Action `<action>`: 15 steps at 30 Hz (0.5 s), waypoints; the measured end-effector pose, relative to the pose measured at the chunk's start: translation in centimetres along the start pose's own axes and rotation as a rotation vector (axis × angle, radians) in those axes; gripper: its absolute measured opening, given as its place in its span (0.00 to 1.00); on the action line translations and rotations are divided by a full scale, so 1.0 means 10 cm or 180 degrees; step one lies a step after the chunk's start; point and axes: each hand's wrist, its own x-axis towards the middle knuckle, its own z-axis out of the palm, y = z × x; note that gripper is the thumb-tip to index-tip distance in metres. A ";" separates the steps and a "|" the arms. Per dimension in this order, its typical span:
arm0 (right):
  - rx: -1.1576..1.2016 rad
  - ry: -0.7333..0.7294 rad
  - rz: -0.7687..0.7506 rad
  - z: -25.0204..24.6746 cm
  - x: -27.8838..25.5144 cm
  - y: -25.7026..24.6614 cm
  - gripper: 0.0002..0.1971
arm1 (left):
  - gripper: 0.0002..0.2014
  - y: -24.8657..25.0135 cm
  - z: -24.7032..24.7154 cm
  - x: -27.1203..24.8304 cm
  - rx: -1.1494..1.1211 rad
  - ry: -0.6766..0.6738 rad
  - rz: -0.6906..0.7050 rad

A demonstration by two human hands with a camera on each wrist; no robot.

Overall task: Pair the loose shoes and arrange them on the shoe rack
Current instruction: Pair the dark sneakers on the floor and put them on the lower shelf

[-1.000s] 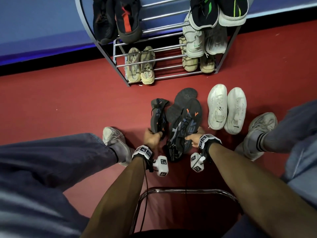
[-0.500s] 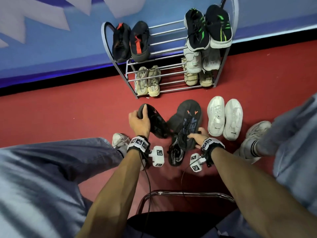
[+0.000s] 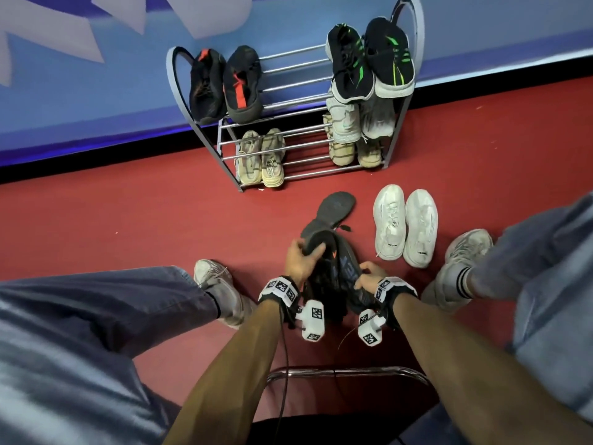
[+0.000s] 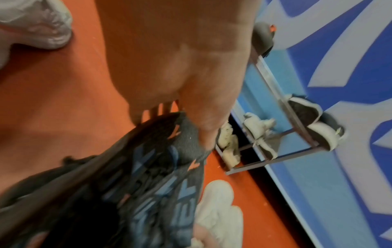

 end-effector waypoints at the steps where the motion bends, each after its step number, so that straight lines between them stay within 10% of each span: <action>1: -0.0014 -0.0036 0.0048 0.02 0.02 0.04 0.25 | 0.32 -0.14 0.05 -0.05 0.0058 -0.0100 -0.0125; 4: -0.0010 -0.0057 0.0146 0.09 0.11 0.14 0.23 | 0.42 -0.69 0.02 -0.11 0.0393 -0.0324 -0.0429; 8: 0.0048 -0.0138 0.0188 0.12 0.19 0.18 0.23 | 0.19 -1.03 -0.16 -0.23 0.1100 -0.1185 -0.0887; 11: 0.0184 -0.0178 0.0277 0.14 0.21 0.17 0.23 | 0.03 -1.02 -0.17 -0.24 0.0855 -0.1022 -0.1064; 15: 0.0374 -0.0220 0.0386 0.18 0.31 0.21 0.32 | 0.13 -0.91 -0.16 -0.21 0.0802 -0.0658 -0.0895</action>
